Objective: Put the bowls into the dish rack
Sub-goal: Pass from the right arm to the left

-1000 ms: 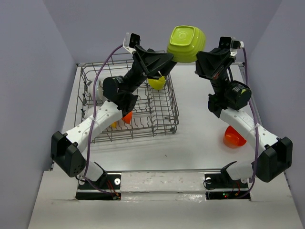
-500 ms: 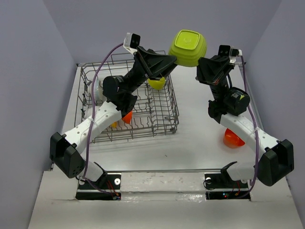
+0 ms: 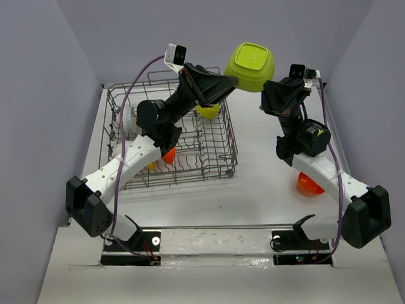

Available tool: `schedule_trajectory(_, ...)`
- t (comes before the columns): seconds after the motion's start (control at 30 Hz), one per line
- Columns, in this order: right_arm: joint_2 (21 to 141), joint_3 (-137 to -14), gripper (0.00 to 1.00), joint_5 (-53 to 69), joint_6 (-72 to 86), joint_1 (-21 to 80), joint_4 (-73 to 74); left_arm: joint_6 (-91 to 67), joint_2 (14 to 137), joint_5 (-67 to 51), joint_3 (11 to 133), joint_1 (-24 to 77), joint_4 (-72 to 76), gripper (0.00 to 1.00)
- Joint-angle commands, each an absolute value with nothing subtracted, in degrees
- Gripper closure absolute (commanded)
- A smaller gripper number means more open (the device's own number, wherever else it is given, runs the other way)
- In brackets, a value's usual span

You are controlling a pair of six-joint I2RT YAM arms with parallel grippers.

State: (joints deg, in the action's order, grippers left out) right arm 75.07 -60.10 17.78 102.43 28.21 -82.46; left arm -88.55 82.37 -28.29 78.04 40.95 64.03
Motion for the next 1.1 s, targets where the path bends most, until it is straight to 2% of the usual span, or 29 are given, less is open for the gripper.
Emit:
schedule_trajectory(0.0, 76.9, -57.7, 0.99, 21.5, 100.7, 27.9, -104.0, -86.7, 75.4, -26.3, 83.2, 41.4, 105.2, 0.67)
schedule_trajectory(0.17, 78.0, -57.7, 0.99, 22.1, 101.0, 27.9, -104.0, -86.3, 75.8, -26.1, 84.1, 41.4, 105.2, 0.75)
schedule_trajectory(0.27, 78.4, -57.1, 0.99, 22.4, 101.0, 27.9, -104.0, -86.0, 75.7, -26.1, 84.4, 41.4, 105.6, 0.86)
schedule_trajectory(0.43, 79.5, -57.0, 0.99, 22.7, 100.9, 27.9, -104.0, -85.2, 75.2, -26.2, 84.5, 41.4, 105.6, 0.99)
schedule_trajectory(0.57, 80.2, -57.1, 0.99, 22.9, 100.7, 27.9, -104.0, -84.4, 74.8, -26.4, 84.7, 41.5, 105.6, 1.00)
schedule_trajectory(0.8, 80.4, -57.5, 0.85, 23.4, 100.2, 27.9, -103.4, -82.1, 73.1, -27.1, 84.6, 41.5, 104.2, 1.00)
schedule_trajectory(1.07, 80.0, -57.1, 0.81, 24.0, 98.4, 27.9, -100.5, -80.8, 71.9, -27.5, 84.2, 41.4, 103.7, 1.00)
